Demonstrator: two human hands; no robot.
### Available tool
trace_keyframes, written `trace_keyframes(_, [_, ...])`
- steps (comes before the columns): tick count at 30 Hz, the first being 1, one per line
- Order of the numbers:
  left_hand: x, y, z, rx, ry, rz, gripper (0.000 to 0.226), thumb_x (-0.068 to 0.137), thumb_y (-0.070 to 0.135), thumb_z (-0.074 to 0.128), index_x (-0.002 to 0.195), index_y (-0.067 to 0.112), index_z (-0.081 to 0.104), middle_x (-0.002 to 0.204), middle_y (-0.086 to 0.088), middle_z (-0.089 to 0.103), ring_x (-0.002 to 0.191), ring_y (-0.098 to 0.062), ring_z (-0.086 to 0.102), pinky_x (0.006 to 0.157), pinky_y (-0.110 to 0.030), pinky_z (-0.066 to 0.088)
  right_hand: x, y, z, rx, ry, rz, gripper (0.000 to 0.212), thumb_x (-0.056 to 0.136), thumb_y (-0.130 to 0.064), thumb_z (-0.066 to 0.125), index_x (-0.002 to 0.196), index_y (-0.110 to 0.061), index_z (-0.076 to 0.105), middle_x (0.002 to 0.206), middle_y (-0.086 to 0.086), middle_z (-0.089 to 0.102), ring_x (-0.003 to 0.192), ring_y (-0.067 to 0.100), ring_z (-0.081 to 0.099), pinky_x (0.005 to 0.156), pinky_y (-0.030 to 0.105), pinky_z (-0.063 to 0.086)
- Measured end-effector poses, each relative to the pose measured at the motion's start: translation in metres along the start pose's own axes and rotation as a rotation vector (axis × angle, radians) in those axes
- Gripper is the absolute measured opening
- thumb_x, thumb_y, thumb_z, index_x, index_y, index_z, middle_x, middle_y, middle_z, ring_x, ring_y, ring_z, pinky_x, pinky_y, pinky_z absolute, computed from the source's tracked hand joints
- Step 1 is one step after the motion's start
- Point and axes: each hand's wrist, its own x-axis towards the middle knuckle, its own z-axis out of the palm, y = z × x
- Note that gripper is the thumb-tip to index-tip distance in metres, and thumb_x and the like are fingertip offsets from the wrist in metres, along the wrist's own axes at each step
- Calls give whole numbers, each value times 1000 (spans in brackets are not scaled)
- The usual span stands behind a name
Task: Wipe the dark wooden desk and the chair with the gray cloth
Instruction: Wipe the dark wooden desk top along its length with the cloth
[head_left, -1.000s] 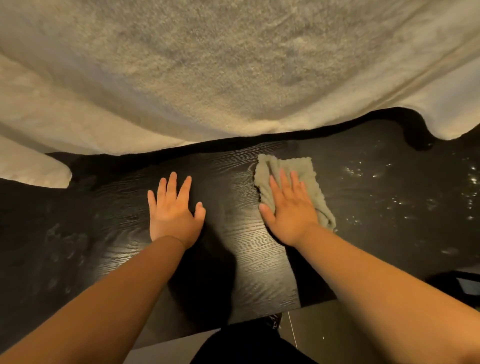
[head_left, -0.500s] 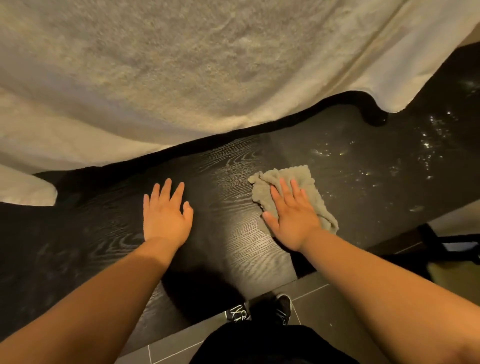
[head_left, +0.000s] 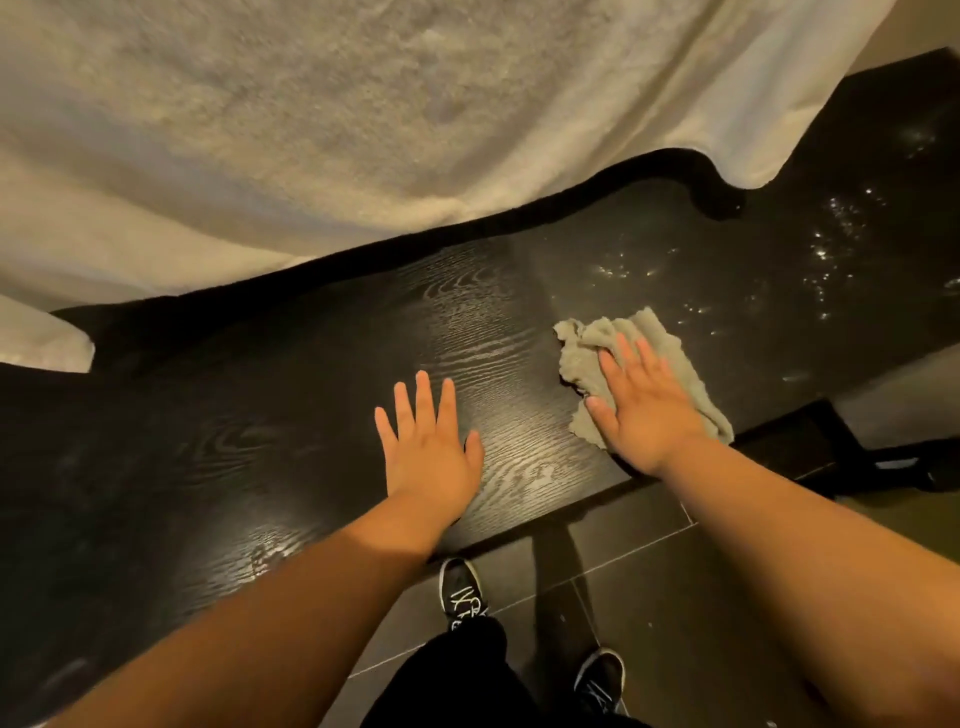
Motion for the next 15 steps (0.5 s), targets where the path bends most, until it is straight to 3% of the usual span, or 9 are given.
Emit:
trace_keyframes(3, [-12,26,4,-35,-5,-23,83,102,63,25,168,22,-6,175,-12,-15,160,-40,-15,127,-64,-4,-13,-36,8,76,9,32,88,97,-71,-5,168,-20,3,175,9,-15,160,34,-16,130,53,0])
trace_keyframes(6, [-23,47,11,-22,28,-35,82,100,60,26,169,23,0,176,-10,-10,161,-38,-11,127,-64,-1,-41,-76,22,72,-27,-178,80,100,-64,0,168,-22,8,174,7,-16,159,30,-21,130,50,-7])
trace_keyframes(9, [-23,47,13,-29,65,-43,79,101,59,27,169,24,6,176,-9,-4,161,-36,-6,128,-61,1,-48,-50,23,25,-33,-296,74,104,-61,1,168,-24,9,174,3,-18,158,26,-24,129,46,-11])
trace_keyframes(12, [-24,49,16,-20,103,-47,77,102,59,27,169,25,11,176,-8,1,162,-35,-2,129,-60,3,-39,10,13,-17,37,-183,77,102,-58,-8,168,-21,3,174,7,-16,159,30,-21,130,46,-10])
trace_keyframes(15, [-22,52,19,-12,136,-60,77,101,59,29,168,25,13,176,-8,3,162,-35,-1,129,-60,5,-32,46,9,15,58,-59,76,103,-58,-3,168,-20,7,175,7,-10,161,31,-11,131,47,-2])
